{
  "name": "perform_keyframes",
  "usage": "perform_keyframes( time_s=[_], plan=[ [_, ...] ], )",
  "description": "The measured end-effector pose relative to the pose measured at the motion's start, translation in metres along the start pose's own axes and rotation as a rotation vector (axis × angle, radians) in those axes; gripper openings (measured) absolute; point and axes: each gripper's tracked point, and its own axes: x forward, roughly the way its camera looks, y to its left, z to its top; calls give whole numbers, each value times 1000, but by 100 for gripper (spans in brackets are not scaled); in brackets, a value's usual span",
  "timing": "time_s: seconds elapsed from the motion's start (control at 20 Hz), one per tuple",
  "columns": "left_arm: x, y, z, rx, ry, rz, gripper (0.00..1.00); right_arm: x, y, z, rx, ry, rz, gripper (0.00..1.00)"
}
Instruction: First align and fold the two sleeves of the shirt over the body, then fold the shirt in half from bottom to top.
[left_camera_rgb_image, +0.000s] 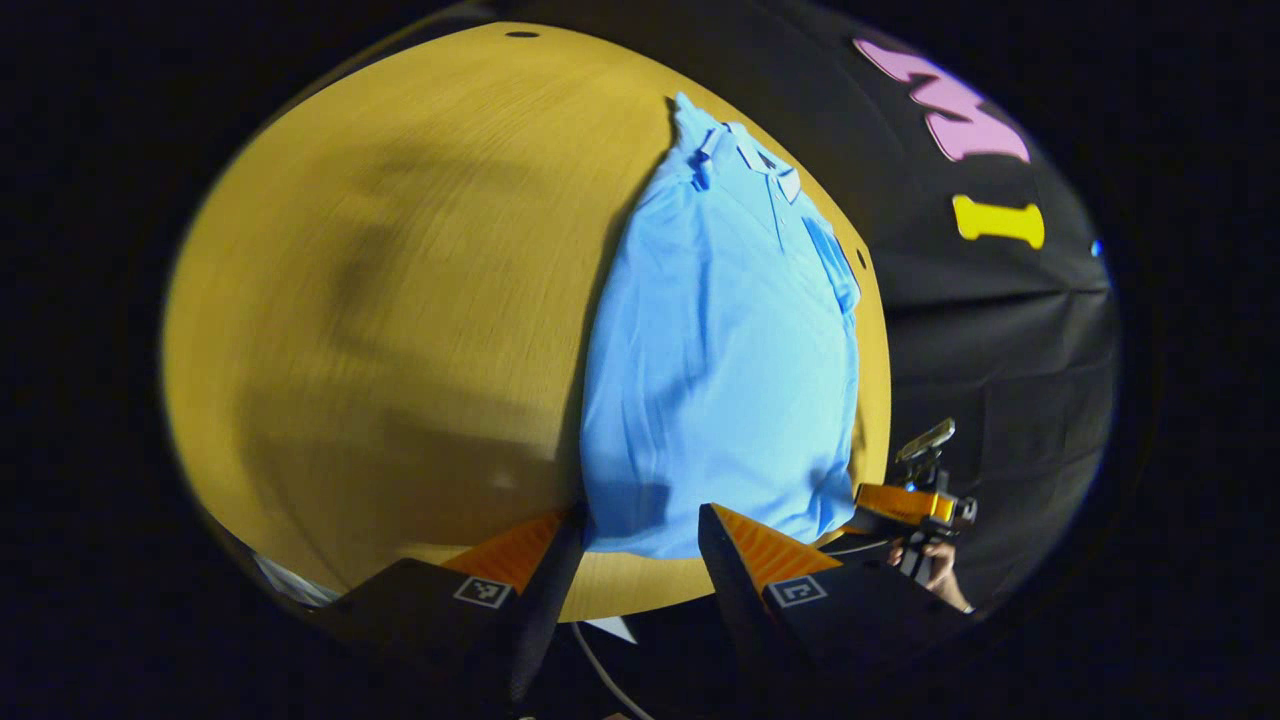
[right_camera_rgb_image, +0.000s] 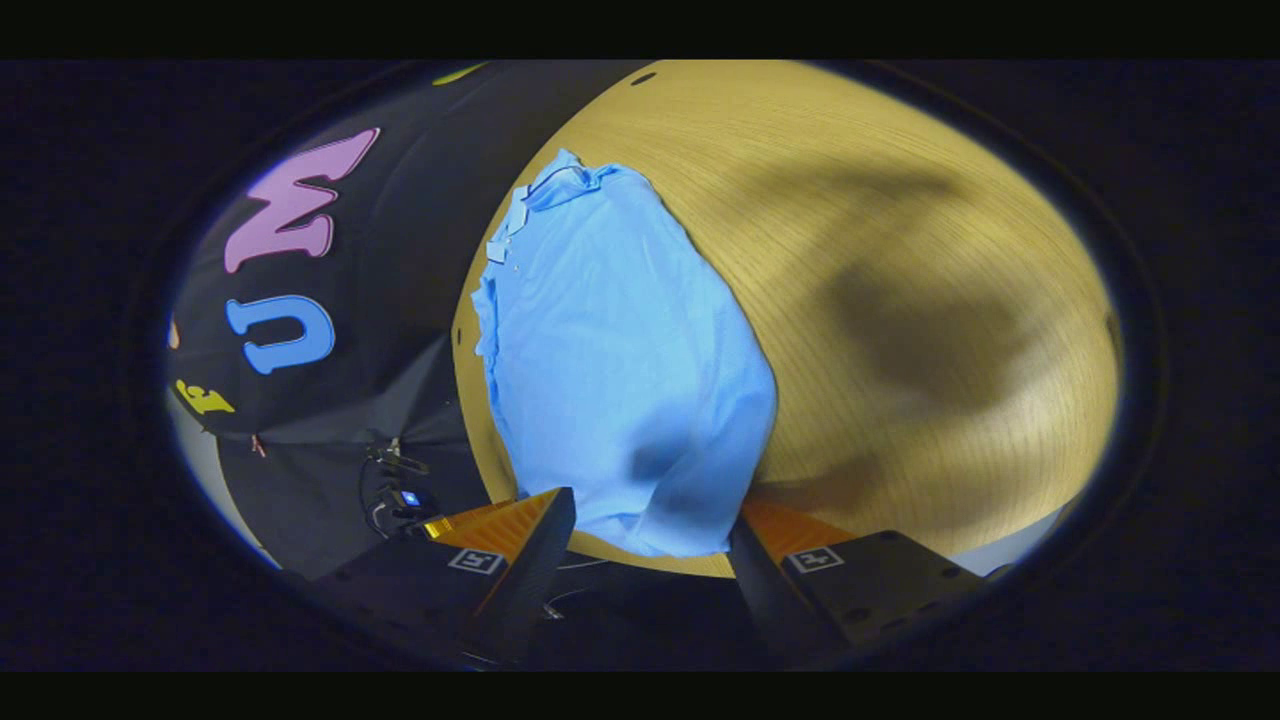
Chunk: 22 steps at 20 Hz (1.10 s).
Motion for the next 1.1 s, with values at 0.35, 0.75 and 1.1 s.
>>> perform_keyframes(
  time_s=[0.35,0.75,1.1],
  plan=[
    [10,8,-1,54,9,46,59,4,-23,2,-12,-42,-68,33],
    [15,4,-1,206,10,81,6,7,-17,6,-44,-96,-32,1],
    [-8,-34,34,411,-114,73,6,-5,30,28,-222,-151,62,6]
  ],
)
